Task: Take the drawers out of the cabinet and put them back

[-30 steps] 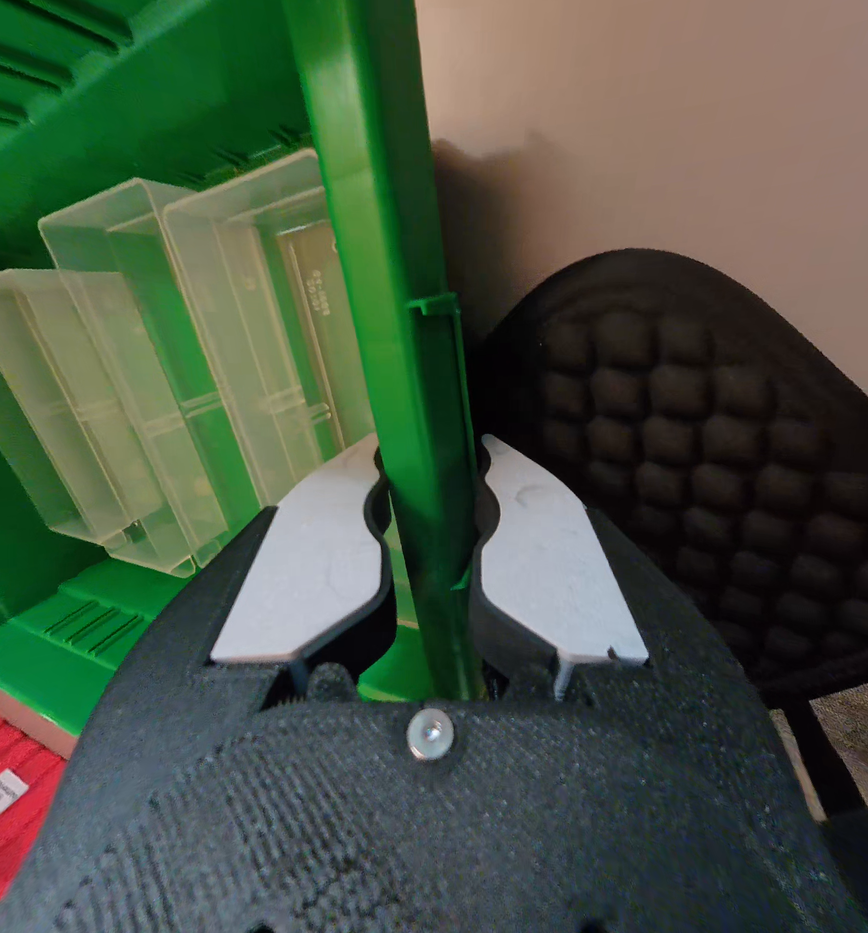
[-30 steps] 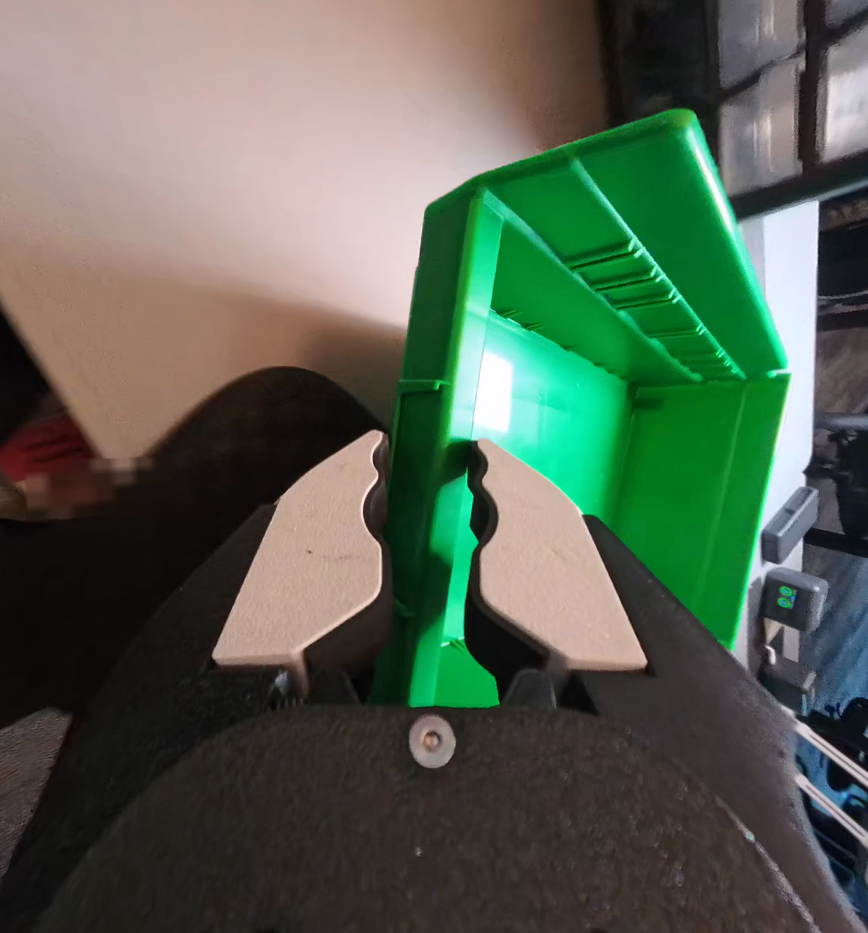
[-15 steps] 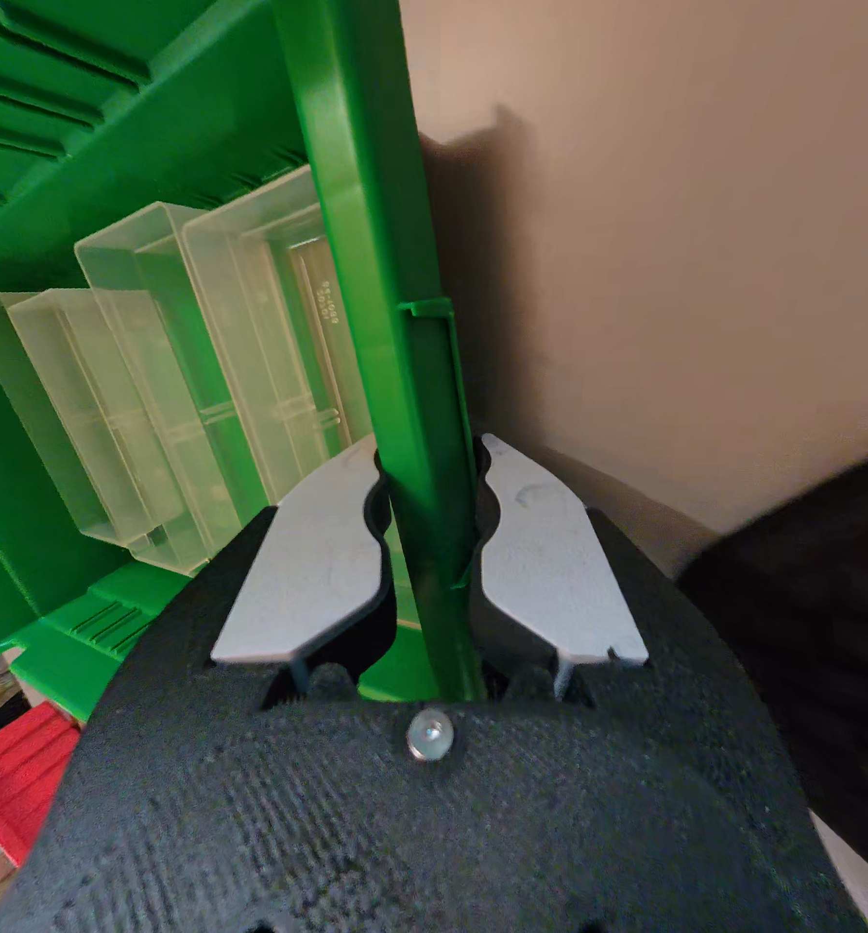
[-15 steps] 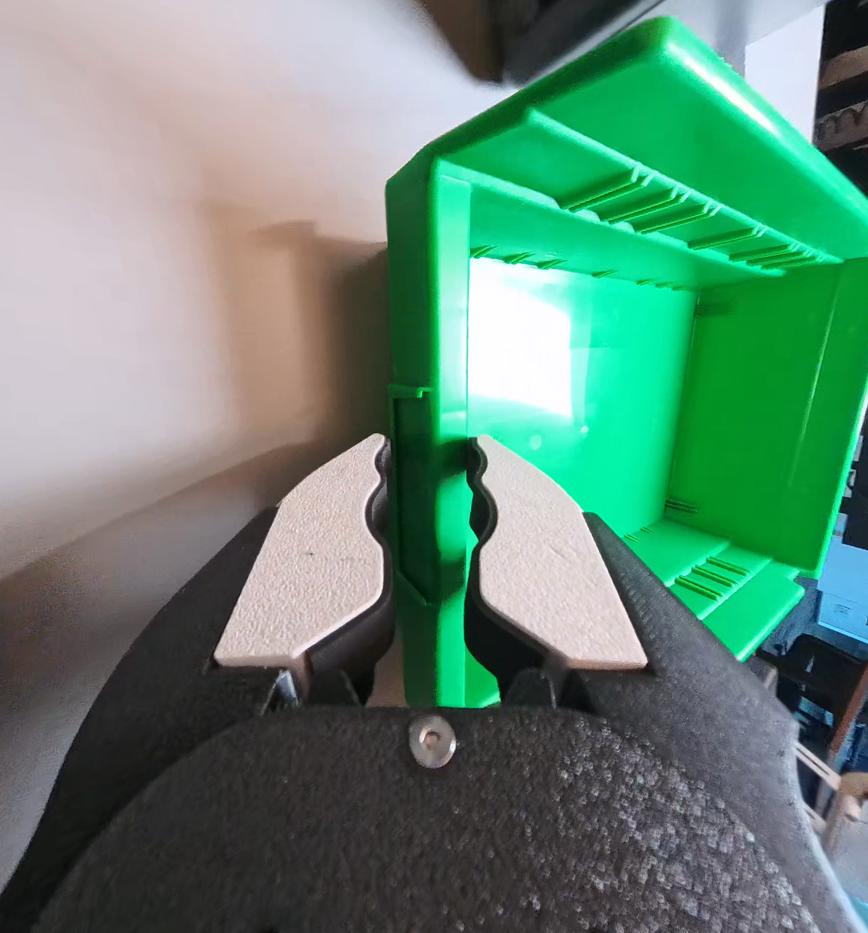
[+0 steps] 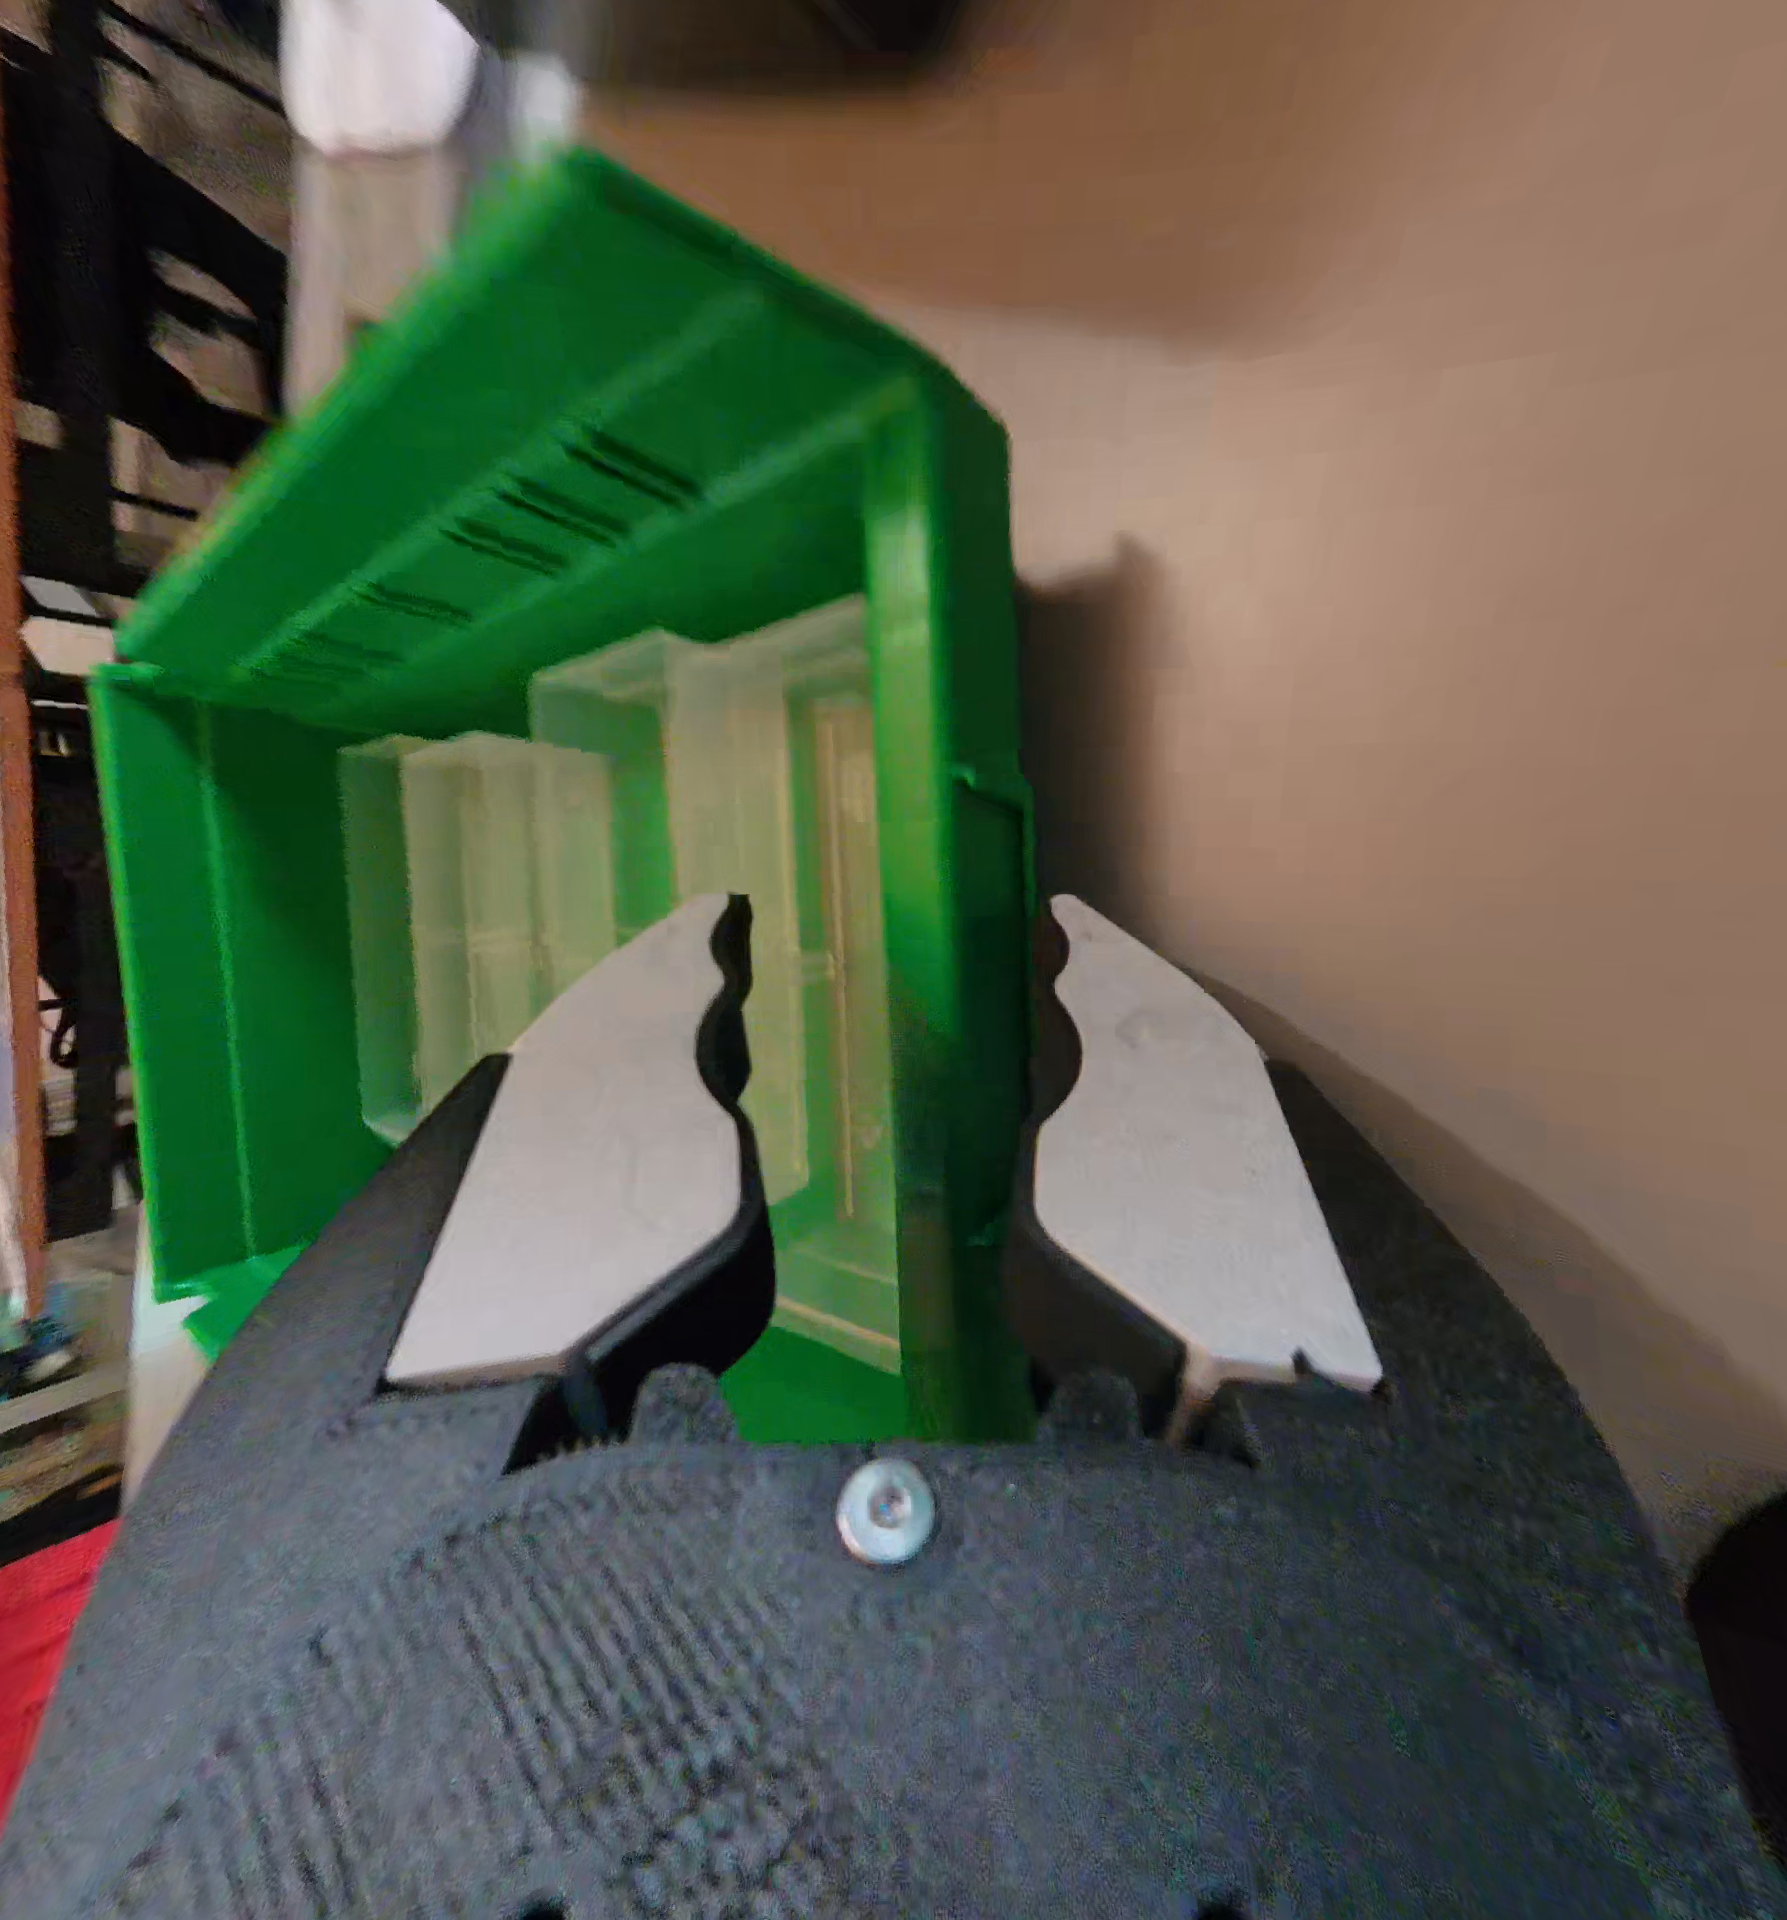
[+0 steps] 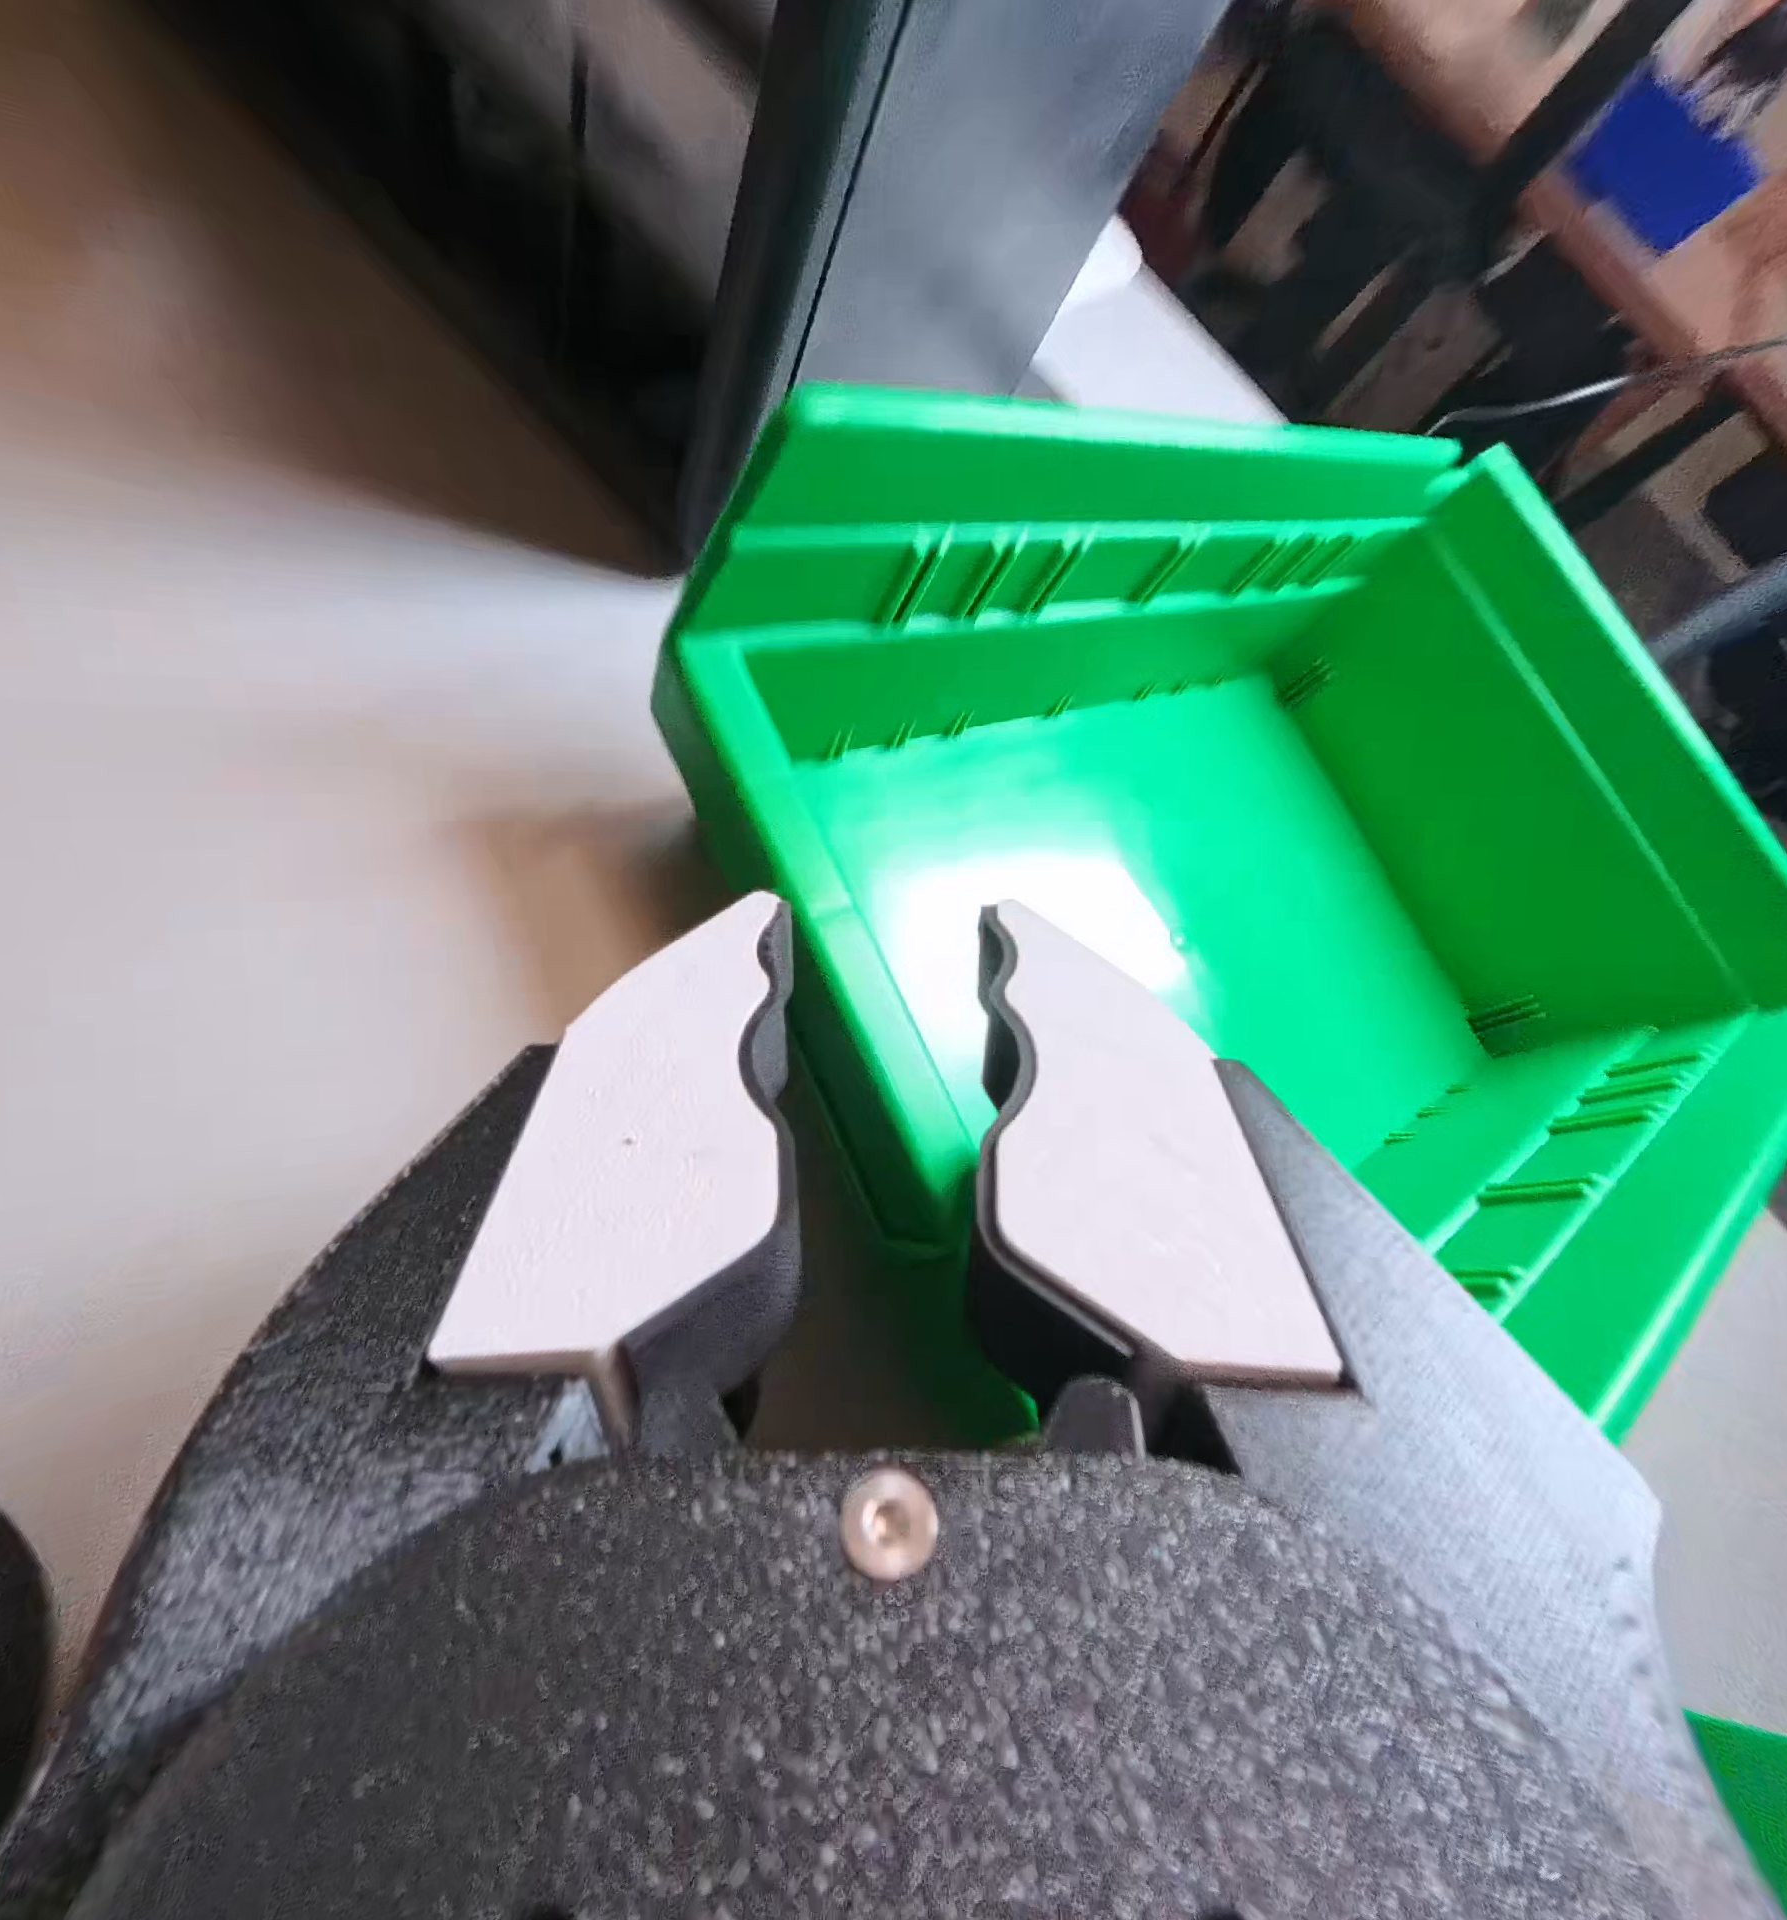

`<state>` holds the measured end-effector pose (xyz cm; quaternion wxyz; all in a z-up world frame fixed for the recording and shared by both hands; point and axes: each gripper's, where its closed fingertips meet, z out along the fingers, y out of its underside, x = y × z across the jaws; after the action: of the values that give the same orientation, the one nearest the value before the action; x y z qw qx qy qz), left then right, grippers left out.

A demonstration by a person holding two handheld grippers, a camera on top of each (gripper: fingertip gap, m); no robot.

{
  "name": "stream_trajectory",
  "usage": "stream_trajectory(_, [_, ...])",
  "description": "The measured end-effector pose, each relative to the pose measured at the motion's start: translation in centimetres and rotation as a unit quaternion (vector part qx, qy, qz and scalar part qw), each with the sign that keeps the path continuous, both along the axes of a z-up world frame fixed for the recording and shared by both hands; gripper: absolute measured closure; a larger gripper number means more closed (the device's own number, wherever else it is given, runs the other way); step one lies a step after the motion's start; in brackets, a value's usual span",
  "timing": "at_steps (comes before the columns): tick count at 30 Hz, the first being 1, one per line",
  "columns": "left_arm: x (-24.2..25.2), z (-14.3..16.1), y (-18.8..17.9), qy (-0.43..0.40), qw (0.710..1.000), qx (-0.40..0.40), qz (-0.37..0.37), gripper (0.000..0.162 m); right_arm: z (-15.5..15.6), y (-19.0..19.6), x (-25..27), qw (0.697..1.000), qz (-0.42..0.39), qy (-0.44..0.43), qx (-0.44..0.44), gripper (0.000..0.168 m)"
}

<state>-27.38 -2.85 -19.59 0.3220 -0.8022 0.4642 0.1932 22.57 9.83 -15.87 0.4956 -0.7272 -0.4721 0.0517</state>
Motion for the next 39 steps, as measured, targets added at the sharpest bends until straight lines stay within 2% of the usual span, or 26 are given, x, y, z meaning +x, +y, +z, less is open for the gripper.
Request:
stream_trajectory(1, [0.6,1.3,0.2,-0.035,0.999,0.034,0.002,0.117,1.1,-0.4,-0.2,0.999,-0.005,0.047,0.01,0.134])
stream_trajectory(3, [1.5,4.1,0.3,-0.098,0.989,0.107,0.005,0.117,3.2,-1.3,-0.3,0.99,-0.014,0.139,0.02,0.135])
stream_trajectory(6, [2.7,7.2,-0.3,-0.223,0.961,0.162,0.025,0.117,5.7,-2.5,0.1,0.963,-0.028,0.266,0.036,0.135])
stream_trajectory(10, [4.1,11.0,-1.8,-0.409,0.886,0.214,0.037,0.118,8.0,-3.5,0.9,0.912,-0.032,0.407,0.04,0.135])
stream_trajectory(13, [3.6,13.1,-3.0,-0.527,0.81,0.249,0.061,0.117,8.8,-3.6,1.8,0.877,-0.033,0.478,0.036,0.133])
stream_trajectory(15, [2.5,13.8,-3.7,-0.581,0.76,0.28,0.081,0.117,8.7,-3.3,2.4,0.865,-0.04,0.499,0.04,0.131])
stream_trajectory(17, [1.3,13.7,-4.2,-0.587,0.74,0.313,0.1,0.115,8.3,-3.1,2.7,0.862,-0.046,0.503,0.042,0.128])
stream_trajectory(22, [1.2,13.8,-5.4,-0.564,0.735,0.369,0.076,0.11,7.5,-3.0,2.5,0.88,-0.055,0.465,0.077,0.123])
stream_trajectory(28, [1.3,14.1,-5.0,-0.491,0.764,0.414,0.07,0.111,6.9,-3.0,1.3,0.904,-0.062,0.409,0.11,0.122])
stream_trajectory(32, [-0.5,14.5,-3.8,-0.474,0.802,0.351,0.096,0.114,7.1,-2.7,0.0,0.911,-0.06,0.393,0.113,0.122])
stream_trajectory(35, [-3.2,15.9,-2.5,-0.436,0.829,0.33,0.115,0.117,7.4,-2.4,-1.2,0.911,-0.052,0.396,0.105,0.122])
stream_trajectory(39, [-6.9,16.2,0.7,-0.379,0.876,0.259,0.151,0.118,8.2,-2.3,-2.1,0.905,-0.043,0.412,0.1,0.121])
